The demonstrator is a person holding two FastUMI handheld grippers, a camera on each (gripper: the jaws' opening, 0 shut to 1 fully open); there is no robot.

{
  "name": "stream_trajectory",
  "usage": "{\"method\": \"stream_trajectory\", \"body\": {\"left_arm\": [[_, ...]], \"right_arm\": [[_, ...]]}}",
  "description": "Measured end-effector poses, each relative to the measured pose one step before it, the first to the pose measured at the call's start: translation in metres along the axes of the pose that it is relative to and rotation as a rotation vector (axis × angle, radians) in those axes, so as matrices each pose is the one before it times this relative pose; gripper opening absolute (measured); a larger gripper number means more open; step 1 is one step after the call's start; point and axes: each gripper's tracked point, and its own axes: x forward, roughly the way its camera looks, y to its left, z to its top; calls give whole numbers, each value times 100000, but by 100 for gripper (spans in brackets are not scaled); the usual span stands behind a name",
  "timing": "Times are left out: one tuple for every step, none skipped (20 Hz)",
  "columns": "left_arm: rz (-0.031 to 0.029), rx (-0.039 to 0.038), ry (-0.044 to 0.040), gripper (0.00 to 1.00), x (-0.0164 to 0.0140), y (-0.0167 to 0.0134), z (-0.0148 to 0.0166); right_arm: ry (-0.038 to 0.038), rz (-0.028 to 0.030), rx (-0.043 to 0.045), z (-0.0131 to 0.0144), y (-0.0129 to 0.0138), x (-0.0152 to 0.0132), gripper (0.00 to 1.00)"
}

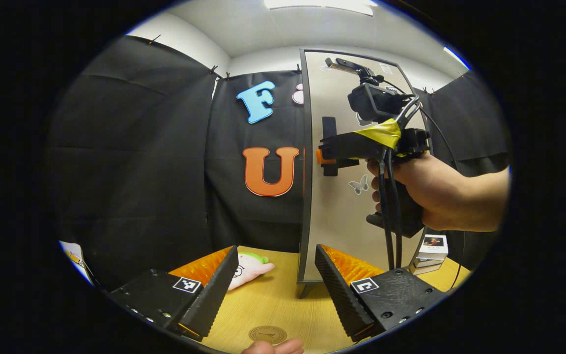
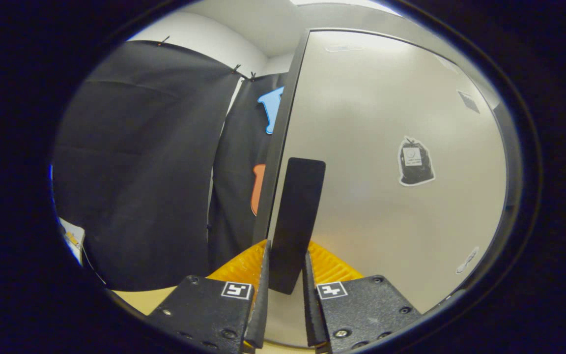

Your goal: Open the cabinet door with the right hand, grasp the bottle in the cabinet with the left hand and place it on the coaster, then close the cabinet door with the right hand.

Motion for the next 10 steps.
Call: {"method": "stream_trajectory", "body": {"left_arm": [[-436, 157, 566, 95, 107, -161, -267], [-418, -28, 521, 95, 25, -192, -71], [-176, -23, 156, 95, 122, 267, -118], [-68, -167, -343, 95, 75, 96, 5], [-2, -195, -327, 95, 161, 5, 78], [81, -118, 90, 95, 250, 94, -48], [-91, -152, 246, 95, -31, 32, -18], [118, -45, 43, 95, -182, 59, -51], [254, 62, -305, 95, -303, -93, -3], [35, 166, -236, 95, -156, 18, -54]], "right_arm": [[754, 2088, 430, -142, 203, -117, 33], [629, 2330, 277, 20, 104, -244, 30], [803, 2173, 316, -41, -9, -17, 28], [849, 1723, 108, -22, 99, -194, 25], [892, 2065, -854, -49, 79, -251, 24], [635, 2129, -52, -120, 116, -175, 23], [425, 1908, 72, 54, 215, -622, 23], [179, 2085, -12, 30, 296, -540, 23], [33, 1993, 377, 104, 572, -885, 23], [-115, 1786, 662, 126, 494, -897, 23]]}}
